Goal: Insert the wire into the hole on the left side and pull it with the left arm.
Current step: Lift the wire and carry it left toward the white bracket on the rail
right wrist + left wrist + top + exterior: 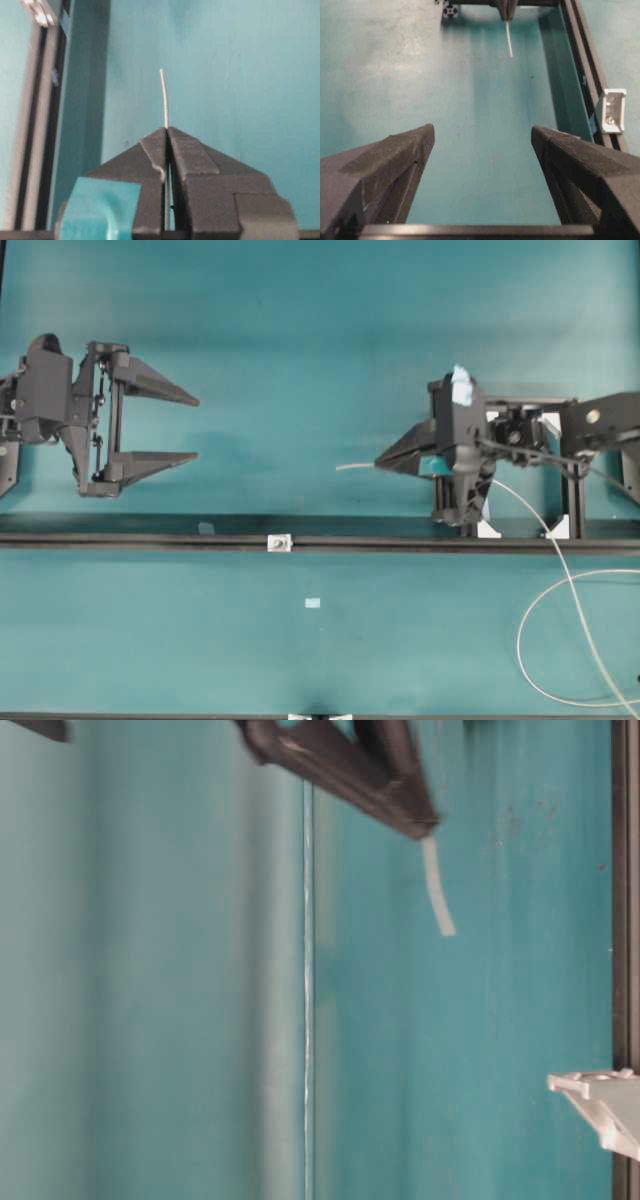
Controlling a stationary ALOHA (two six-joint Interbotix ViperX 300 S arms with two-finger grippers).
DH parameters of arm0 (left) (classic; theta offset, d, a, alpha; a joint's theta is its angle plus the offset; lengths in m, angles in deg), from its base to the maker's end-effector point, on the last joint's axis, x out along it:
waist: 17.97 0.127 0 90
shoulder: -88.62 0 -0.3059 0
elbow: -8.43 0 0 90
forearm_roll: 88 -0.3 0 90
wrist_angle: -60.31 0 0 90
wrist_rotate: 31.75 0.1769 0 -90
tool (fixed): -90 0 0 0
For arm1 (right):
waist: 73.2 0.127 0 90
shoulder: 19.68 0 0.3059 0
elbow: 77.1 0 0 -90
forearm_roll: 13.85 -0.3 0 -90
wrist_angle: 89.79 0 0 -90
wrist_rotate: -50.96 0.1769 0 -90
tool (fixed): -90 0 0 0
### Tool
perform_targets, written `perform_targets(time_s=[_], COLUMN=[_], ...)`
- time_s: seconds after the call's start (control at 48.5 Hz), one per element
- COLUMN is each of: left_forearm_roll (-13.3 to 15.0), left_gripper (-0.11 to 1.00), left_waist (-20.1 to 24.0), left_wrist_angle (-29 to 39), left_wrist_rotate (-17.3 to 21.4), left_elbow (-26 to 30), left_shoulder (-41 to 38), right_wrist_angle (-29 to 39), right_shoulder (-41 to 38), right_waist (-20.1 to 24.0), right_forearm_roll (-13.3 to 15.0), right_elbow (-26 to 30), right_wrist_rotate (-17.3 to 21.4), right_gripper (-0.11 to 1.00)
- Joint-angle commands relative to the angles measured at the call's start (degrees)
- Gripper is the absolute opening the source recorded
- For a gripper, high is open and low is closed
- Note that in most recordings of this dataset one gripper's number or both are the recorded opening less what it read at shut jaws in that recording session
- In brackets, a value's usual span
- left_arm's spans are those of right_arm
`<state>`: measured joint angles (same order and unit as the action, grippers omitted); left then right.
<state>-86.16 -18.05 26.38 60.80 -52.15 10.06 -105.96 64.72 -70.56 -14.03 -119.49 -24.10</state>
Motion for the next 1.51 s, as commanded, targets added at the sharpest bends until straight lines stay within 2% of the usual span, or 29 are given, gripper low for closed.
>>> perform_targets(time_s=[0.0,0.268,0.536,0.804,0.928,1.052,1.176,1.217,1.238,1.382,1.485], left_forearm_roll=[0.09,0.09,0.53,1.32,1.93,2.55,2.55,2.55,2.55,2.55,2.46], left_gripper=[0.63,0.63,0.63,0.63,0.63,0.63,0.63,0.63,0.63,0.63,0.63], left_waist=[-0.18,-0.18,-1.14,-4.83,-6.33,-7.65,-8.79,-9.14,-9.40,-10.90,-11.95], left_wrist_angle=[-0.18,-0.18,0.79,-3.43,-6.77,-9.05,-10.28,-10.90,-11.43,-17.75,-22.68], left_wrist_rotate=[0.00,-0.18,-0.62,-0.62,-0.62,-1.05,-3.52,-4.13,-4.39,-4.57,-4.57], left_elbow=[1.32,1.93,2.55,1.05,-0.88,-2.20,-2.64,-2.37,-2.20,-0.18,0.88], left_shoulder=[0.18,0.18,0.18,0.18,0.09,-0.09,-3.69,-5.80,-6.86,-15.12,-20.30], right_wrist_angle=[1.49,4.66,5.71,-3.16,-8.53,-13.36,-17.75,-19.07,-19.95,-23.82,-26.72], right_shoulder=[3.96,9.23,13.54,13.97,13.62,11.60,7.82,6.42,5.36,0.79,-2.02], right_waist=[-0.09,-0.18,0.18,4.22,5.80,7.91,11.07,12.13,13.10,17.93,22.06], right_forearm_roll=[0.00,0.97,0.62,-1.41,-3.60,-7.21,-12.83,-15.82,-18.28,-30.94,-37.62], right_elbow=[1.23,0.97,-0.88,-5.10,-6.94,-8.09,-7.73,-7.56,-7.29,-5.89,-4.04], right_wrist_rotate=[0.00,-0.09,0.09,0.18,0.00,-1.05,-5.10,-7.29,-9.05,-18.81,-24.43], right_gripper=[0.05,0.05,0.05,0.05,0.05,0.05,0.05,0.05,0.05,0.05,0.05])
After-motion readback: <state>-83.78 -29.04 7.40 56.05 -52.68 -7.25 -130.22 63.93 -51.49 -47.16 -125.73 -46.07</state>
